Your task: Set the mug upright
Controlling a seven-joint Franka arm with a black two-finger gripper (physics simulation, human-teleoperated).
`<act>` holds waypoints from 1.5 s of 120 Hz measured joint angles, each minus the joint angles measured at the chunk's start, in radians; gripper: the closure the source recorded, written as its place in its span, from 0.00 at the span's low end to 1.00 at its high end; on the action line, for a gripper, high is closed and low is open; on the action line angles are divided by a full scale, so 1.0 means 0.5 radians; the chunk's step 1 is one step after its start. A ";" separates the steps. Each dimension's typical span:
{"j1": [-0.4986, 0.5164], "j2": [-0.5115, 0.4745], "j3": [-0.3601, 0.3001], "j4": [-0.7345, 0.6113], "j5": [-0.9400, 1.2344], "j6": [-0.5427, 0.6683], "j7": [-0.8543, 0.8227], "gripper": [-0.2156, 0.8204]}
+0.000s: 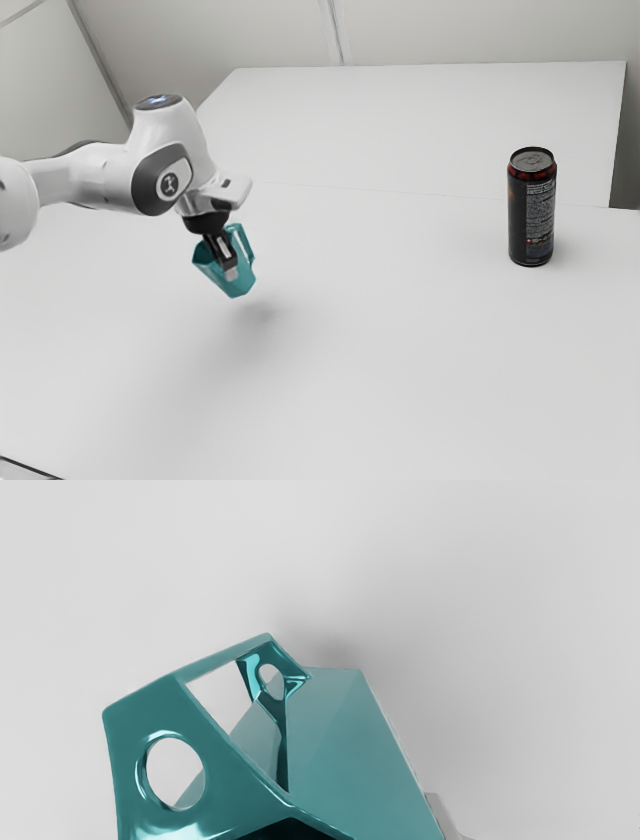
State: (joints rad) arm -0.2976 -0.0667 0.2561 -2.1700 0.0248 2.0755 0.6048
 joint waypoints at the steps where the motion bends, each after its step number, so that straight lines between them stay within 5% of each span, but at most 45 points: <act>1: 0.001 0.000 0.000 -0.001 0.006 -0.008 -0.006 0.96; 26: 0.004 0.030 -0.003 -0.035 0.133 -0.118 -0.144 0.96; 146: -0.021 0.276 -0.002 -0.057 0.178 0.139 -0.434 0.96; 180: -0.023 0.279 -0.003 -0.063 0.165 0.143 -0.451 0.74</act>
State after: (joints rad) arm -0.3089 0.0727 0.2546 -2.2016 0.1071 2.1470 0.3796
